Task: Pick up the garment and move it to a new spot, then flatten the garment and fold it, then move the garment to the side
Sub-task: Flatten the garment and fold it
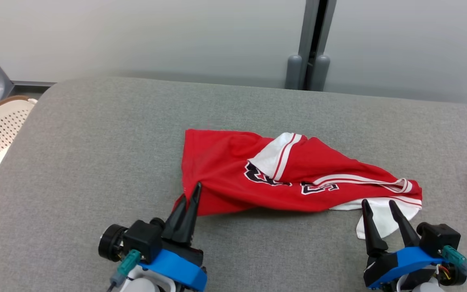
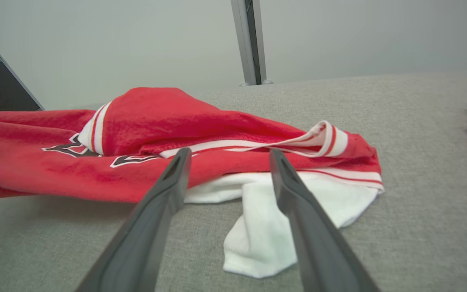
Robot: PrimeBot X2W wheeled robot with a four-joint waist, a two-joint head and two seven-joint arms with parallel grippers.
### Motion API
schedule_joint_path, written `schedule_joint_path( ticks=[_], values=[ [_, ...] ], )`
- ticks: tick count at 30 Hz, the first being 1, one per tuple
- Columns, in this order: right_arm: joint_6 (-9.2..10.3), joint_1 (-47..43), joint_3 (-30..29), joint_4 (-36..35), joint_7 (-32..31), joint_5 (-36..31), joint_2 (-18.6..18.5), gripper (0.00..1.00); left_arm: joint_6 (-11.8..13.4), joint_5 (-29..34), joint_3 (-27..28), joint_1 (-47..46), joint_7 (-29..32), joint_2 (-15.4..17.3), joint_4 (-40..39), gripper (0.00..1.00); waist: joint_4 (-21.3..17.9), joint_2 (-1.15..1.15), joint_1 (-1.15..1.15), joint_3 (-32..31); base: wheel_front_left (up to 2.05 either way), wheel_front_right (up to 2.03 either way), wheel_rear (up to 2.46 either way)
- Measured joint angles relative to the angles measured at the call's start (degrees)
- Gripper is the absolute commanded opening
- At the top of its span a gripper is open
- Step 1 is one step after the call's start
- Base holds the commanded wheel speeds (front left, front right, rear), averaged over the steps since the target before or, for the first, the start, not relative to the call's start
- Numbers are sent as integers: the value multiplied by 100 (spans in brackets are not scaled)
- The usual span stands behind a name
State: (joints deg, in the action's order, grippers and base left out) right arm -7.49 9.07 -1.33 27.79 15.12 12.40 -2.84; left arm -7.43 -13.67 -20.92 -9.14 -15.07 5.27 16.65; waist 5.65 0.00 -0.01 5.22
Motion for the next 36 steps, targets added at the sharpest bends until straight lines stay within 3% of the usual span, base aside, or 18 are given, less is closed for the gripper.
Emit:
schedule_joint_path(
  ticks=[10,22,30,33,34,35,36],
  values=[
    [0,75,168,-45,0,81,2,100,1,-130,-91,182,1,35,-230,0,-88,0,1,283,0,0,0],
    [0,480,322,-321,0,75,-1,100,18,-65,1189,-834,1,187,1223,0,-625,0,2,1119,0,0,0],
    [0,682,400,-532,0,91,0,100,25,-3,1677,-1493,1,298,1980,0,-781,0,2,1463,0,0,0],
    [0,730,435,-569,0,92,0,100,23,16,1788,-1707,1,319,2150,33,-784,0,2,1558,0,0,0],
    [0,738,447,-569,0,92,0,100,23,18,1822,-1766,1,323,2207,83,-781,0,2,1578,0,0,0],
    [0,750,463,-570,0,92,0,100,23,37,1846,-1808,1,332,2257,100,-781,0,2,1589,0,0,0],
    [0,758,474,-570,0,92,0,100,22,66,1863,-1840,1,338,2321,100,-783,0,2,1591,0,0,0]
  ],
)
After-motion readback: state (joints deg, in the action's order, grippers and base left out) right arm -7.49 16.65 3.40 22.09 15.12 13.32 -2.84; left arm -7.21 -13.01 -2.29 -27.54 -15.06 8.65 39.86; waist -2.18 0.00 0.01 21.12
